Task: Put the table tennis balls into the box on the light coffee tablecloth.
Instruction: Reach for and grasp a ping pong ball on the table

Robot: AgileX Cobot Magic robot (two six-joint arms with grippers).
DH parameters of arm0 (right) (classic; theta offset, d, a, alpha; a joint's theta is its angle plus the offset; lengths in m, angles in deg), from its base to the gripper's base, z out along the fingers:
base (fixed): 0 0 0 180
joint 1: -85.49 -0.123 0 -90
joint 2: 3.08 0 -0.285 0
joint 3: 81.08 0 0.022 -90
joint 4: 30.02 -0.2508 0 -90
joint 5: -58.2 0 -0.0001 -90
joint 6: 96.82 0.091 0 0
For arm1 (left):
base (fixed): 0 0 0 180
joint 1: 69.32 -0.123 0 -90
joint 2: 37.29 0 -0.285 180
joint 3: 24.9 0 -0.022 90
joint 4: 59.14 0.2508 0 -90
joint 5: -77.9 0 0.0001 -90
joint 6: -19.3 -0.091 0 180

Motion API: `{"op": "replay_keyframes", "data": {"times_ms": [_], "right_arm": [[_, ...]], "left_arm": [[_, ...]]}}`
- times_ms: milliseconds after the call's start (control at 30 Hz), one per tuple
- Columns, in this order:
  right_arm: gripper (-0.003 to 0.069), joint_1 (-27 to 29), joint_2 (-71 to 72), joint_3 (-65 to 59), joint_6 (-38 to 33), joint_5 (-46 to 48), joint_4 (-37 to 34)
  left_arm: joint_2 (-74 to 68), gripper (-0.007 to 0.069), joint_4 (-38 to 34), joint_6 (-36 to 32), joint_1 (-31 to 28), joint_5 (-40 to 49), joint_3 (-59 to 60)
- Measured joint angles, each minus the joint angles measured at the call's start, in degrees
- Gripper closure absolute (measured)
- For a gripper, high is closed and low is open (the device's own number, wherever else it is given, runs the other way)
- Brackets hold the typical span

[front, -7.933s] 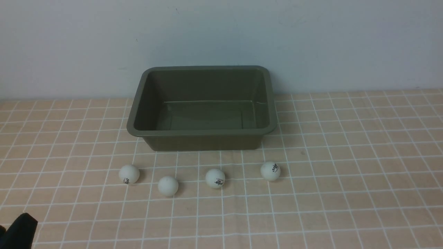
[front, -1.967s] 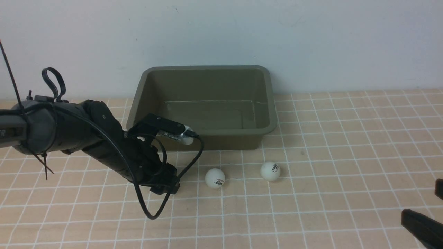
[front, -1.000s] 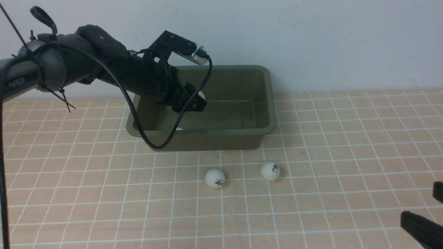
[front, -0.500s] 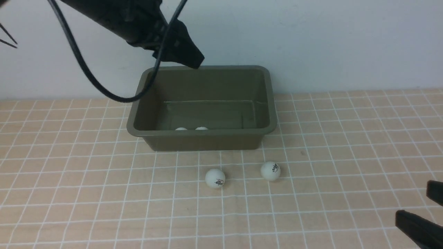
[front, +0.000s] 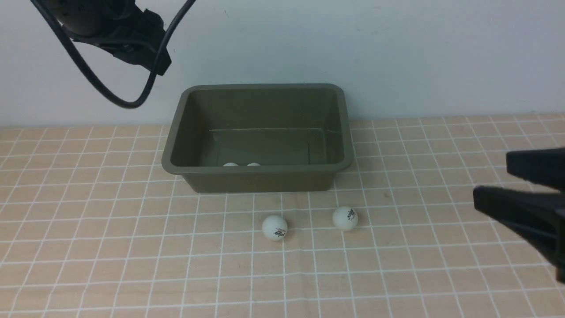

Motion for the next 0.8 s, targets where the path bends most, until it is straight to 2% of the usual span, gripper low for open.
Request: {"op": "replay_keyframes", "data": {"times_ms": [300,400,533,667,800], "right_arm": [[0.022,-0.2,-18.4,3.9,0.7,-0.3,3.1],[0.022,-2.3,-23.8,3.9,0.2,-3.7,3.2],[0.022,-8.3,-30.1,4.8,0.8,-8.6,3.2],[0.022,-13.3,-37.0,9.7,6.4,-10.1,4.8],[0.022,-15.4,-44.2,16.8,16.5,-10.4,11.9]], "left_arm": [[3.6,0.0283,-6.4,-0.1,0.1,0.1,0.1],[6.9,0.0296,-7.5,-0.3,0.5,0.1,0.1],[10.1,0.031,-7.1,-0.3,2.0,0.2,0.1],[10.4,0.0328,-3.7,0.6,4.1,0.4,0.5],[10.3,0.0342,-1.8,1.5,4.9,0.4,3.6]]}}
